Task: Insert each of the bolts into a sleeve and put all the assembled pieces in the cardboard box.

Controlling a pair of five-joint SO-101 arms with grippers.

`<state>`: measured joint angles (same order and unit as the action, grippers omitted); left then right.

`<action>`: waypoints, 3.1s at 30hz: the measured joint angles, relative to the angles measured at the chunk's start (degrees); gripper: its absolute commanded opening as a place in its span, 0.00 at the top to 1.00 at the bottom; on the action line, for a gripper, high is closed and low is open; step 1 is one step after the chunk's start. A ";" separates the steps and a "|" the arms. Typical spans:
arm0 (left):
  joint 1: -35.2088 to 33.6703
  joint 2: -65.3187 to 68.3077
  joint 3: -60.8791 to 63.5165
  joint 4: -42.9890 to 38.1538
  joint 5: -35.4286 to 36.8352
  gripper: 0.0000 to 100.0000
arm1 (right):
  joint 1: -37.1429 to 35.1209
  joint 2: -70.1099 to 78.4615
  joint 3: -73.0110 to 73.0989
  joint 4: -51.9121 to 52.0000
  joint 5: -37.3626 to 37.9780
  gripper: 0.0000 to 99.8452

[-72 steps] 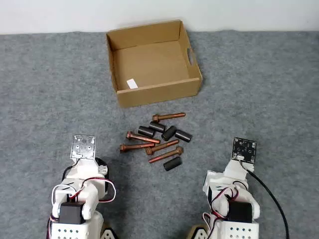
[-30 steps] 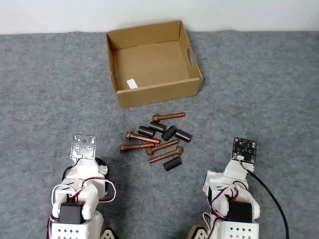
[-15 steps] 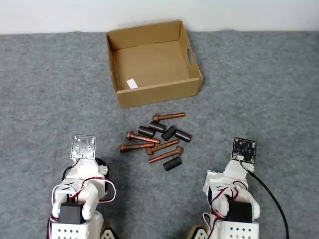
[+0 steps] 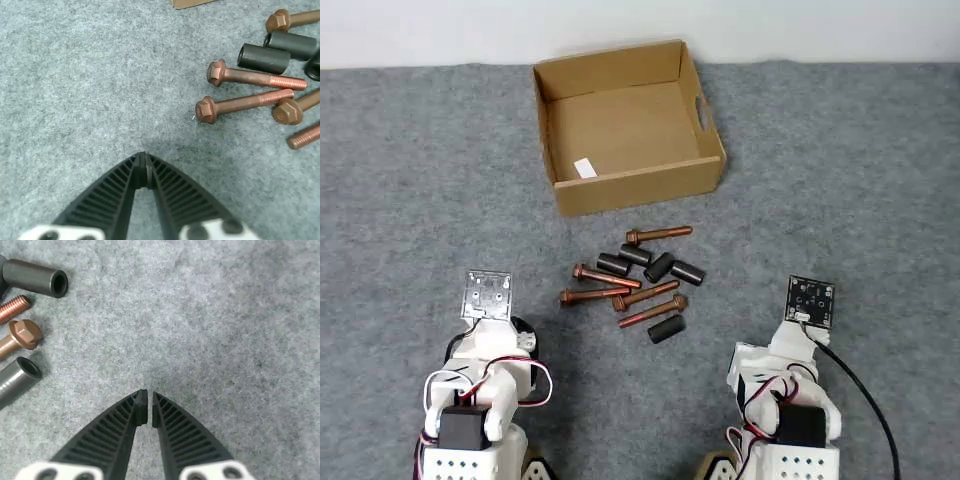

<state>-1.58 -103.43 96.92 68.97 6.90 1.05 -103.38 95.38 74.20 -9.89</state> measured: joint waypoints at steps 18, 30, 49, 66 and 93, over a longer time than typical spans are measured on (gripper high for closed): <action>0.00 0.00 0.00 0.00 0.00 0.99 | 0.00 0.00 0.00 0.00 0.00 0.99; 0.00 0.00 0.00 0.00 0.00 0.99 | -3.96 0.00 0.00 0.00 0.00 0.99; 0.00 0.00 0.00 0.00 0.00 0.99 | 0.35 9.41 -24.44 2.81 5.36 0.99; 0.00 0.00 0.00 0.00 0.00 0.99 | -2.37 70.68 -68.48 17.67 32.09 0.99; 0.00 0.00 0.00 0.00 0.00 0.99 | -19.87 132.48 -114.64 18.90 52.40 0.79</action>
<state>-1.58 -103.43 96.92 68.97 6.90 -18.81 29.10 -19.25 93.10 42.51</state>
